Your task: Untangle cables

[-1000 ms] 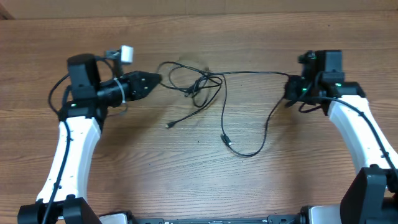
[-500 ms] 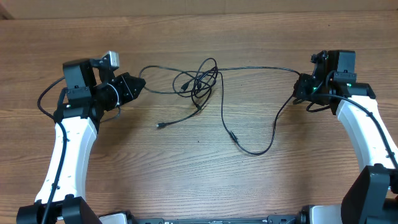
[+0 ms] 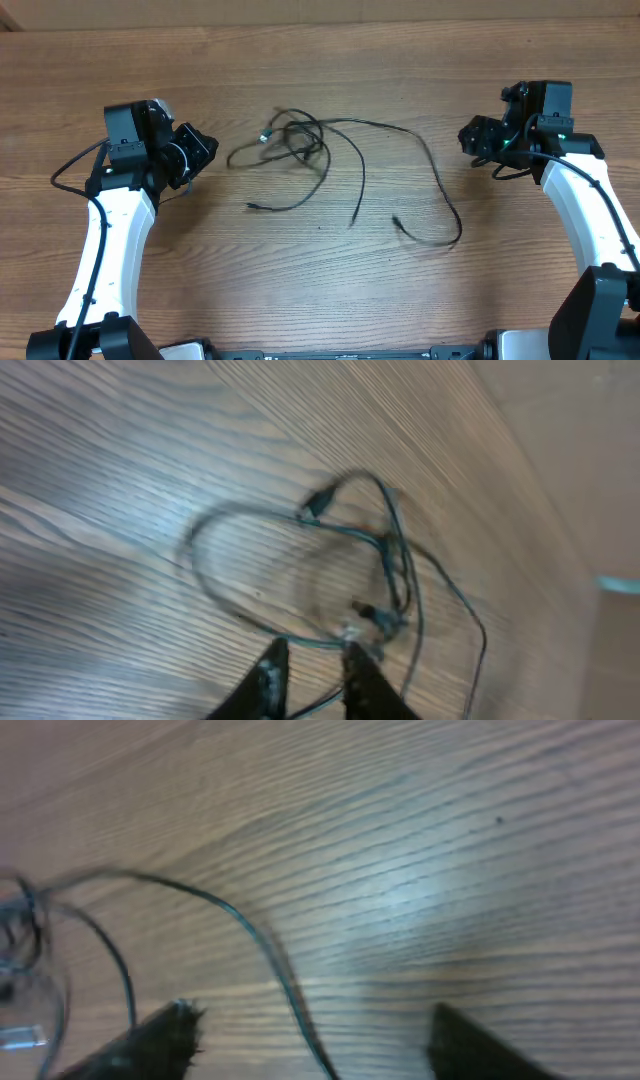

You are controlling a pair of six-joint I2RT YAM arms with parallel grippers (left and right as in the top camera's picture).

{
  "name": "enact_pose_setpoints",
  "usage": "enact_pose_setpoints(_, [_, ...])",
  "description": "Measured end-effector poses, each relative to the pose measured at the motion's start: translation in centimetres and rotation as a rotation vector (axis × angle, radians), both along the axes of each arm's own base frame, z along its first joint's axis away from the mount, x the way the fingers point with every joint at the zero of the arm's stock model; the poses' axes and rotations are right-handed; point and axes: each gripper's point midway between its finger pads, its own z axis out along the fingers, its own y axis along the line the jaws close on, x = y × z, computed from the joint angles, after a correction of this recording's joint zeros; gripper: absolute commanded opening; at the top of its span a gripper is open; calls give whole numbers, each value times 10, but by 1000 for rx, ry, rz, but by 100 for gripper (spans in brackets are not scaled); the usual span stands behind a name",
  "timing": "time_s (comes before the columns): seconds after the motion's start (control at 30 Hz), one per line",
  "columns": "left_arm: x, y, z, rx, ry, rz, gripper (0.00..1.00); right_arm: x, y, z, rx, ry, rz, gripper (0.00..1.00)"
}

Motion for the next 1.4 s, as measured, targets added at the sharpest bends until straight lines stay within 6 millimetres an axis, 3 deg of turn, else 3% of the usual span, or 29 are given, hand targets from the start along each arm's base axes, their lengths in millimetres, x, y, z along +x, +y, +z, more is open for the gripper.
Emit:
enact_pose_setpoints(0.27, [-4, -34, 6, -49, -24, -133, 47, 0, 10, 2, 48, -8, 36, 98])
enact_pose_setpoints(0.53, [-4, -81, 11, 2, -90, -289, 46, 0, 12, 3, 56, -9, 41, 100])
enact_pose_setpoints(0.77, [14, -107, 9, 109, -190, -363, 45, 0, 12, 3, 57, -8, 42, 100])
enact_pose_setpoints(1.0, [27, -101, -56, 128, -31, -327, 38, 0, 12, 3, 57, -9, 42, 100])
enact_pose_setpoints(1.1, [33, -97, -76, 133, 28, -281, 35, 0, 12, 3, 57, -9, 41, 100])
enact_pose_setpoints(1.4, [49, -81, -82, 65, 94, -39, 39, 0, 12, 3, 57, -8, 41, 100])
